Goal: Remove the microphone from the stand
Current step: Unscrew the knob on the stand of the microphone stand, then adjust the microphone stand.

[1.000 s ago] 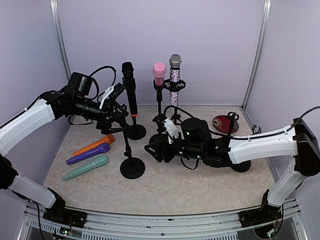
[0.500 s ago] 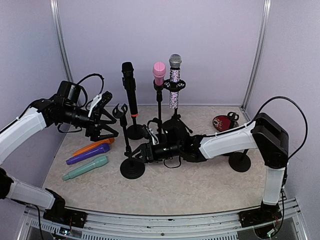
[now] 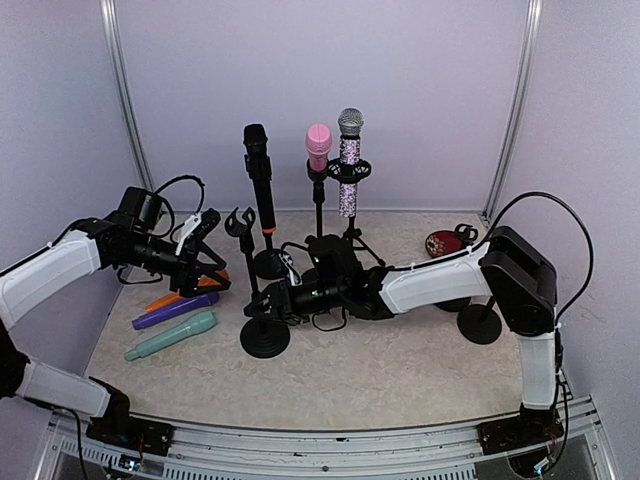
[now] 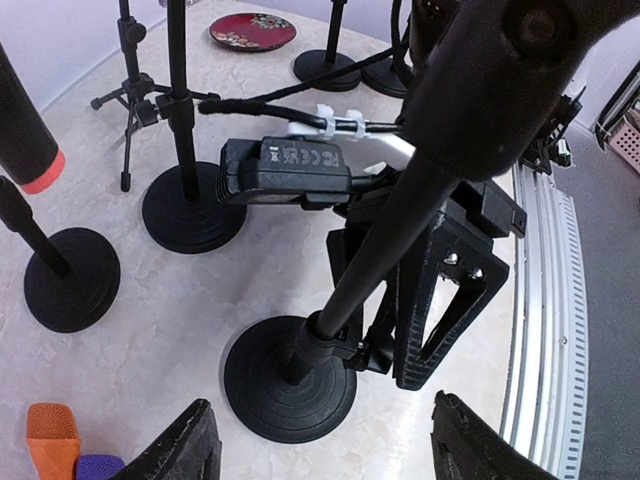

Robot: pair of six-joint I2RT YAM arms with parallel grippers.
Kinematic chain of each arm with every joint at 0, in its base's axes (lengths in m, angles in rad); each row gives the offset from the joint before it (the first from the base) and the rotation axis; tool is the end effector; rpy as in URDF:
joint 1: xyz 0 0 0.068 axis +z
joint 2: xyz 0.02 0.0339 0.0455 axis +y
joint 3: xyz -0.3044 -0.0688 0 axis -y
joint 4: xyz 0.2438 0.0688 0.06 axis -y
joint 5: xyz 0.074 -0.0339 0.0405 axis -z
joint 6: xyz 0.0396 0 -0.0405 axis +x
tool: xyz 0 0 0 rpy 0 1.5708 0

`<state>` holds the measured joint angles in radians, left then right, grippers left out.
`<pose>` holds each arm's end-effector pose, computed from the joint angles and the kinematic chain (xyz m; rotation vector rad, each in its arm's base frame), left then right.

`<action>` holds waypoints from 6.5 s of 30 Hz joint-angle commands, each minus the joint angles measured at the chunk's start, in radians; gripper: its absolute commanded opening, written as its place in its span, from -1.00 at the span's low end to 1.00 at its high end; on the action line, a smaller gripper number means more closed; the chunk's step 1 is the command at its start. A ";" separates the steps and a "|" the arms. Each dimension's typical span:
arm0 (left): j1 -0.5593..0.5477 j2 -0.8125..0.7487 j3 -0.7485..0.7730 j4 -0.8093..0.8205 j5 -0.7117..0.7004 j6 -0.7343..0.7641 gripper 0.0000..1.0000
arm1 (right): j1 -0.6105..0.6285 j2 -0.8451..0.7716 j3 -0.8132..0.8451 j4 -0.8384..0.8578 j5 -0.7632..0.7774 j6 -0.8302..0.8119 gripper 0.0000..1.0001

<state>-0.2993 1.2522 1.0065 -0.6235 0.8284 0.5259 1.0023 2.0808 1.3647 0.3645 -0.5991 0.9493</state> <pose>0.2215 -0.0989 0.3245 1.2180 1.8915 -0.8783 0.2461 0.4267 0.2276 -0.5586 2.2933 1.7338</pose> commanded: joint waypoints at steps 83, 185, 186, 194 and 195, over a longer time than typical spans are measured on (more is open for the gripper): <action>-0.245 0.130 0.170 0.214 -0.096 -0.219 -0.43 | -0.072 -0.241 -0.135 -0.124 0.077 -0.518 -0.07; -0.075 -0.013 0.101 0.050 -0.048 -0.110 0.58 | 0.152 -0.441 0.138 -0.271 0.847 -1.012 0.45; -0.068 -0.015 0.101 0.050 -0.046 -0.110 0.57 | 0.148 -0.431 0.158 -0.287 0.838 -0.990 0.43; -0.057 -0.026 0.095 0.050 -0.046 -0.096 0.53 | 0.131 -0.334 0.275 -0.460 0.827 -0.945 0.08; -0.058 -0.023 0.096 0.050 -0.047 -0.097 0.52 | 0.131 -0.326 0.277 -0.477 0.829 -0.945 0.02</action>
<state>-0.3603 1.2472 1.1133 -0.5671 0.7605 0.4107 1.1439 1.7138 1.6066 0.0208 0.2451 -0.0338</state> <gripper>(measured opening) 0.766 0.550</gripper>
